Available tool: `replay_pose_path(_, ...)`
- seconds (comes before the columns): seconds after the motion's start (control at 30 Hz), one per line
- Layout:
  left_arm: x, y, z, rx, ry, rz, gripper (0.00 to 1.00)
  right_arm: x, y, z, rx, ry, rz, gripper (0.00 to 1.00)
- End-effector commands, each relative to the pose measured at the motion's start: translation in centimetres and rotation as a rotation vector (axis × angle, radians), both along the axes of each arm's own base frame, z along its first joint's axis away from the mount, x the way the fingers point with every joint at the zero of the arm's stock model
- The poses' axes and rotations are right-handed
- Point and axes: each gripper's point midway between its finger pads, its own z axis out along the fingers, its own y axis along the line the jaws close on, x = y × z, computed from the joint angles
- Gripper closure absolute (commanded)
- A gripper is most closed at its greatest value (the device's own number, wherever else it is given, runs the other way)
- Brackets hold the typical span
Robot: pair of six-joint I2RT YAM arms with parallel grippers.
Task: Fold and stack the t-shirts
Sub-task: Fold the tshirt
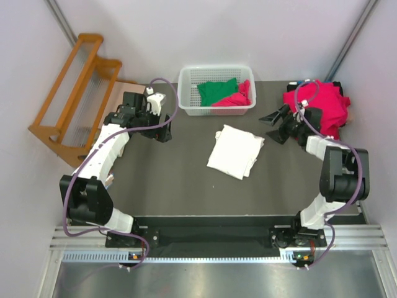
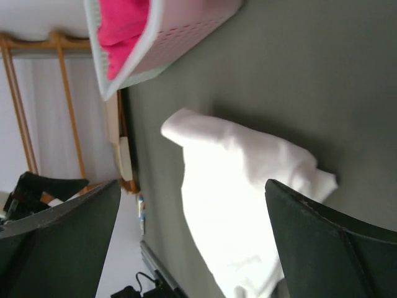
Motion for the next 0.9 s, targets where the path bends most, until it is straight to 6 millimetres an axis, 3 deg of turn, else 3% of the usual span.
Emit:
replay_pose_path(0.0,0.0,-0.1,1.9,-0.017,-0.063,-0.015,0.01,-1.9,-1.1,-3.3,-0.058,0.09,-0.007,0.0)
replay_pose_path(0.23,0.0,0.2,2.5,-0.006,-0.076,-0.012,0.01,-2.6,-1.6,-7.2,-0.05,0.171,-0.027,0.0)
replay_pose_path(0.53,0.0,0.1,2.3,-0.008,-0.071,-0.016,0.01,-2.3,-2.9,-8.8,-0.086,0.19,-0.034,0.0)
replay_pose_path(0.73,0.2,0.1,2.9,-0.01,-0.088,-0.012,0.01,-2.3,-1.7,-9.9,-0.057,0.201,0.012,0.0)
replay_pose_path(0.87,0.4,0.0,3.2,-0.017,-0.092,-0.014,0.01,-2.3,0.3,-10.3,-0.063,0.204,0.07,0.0)
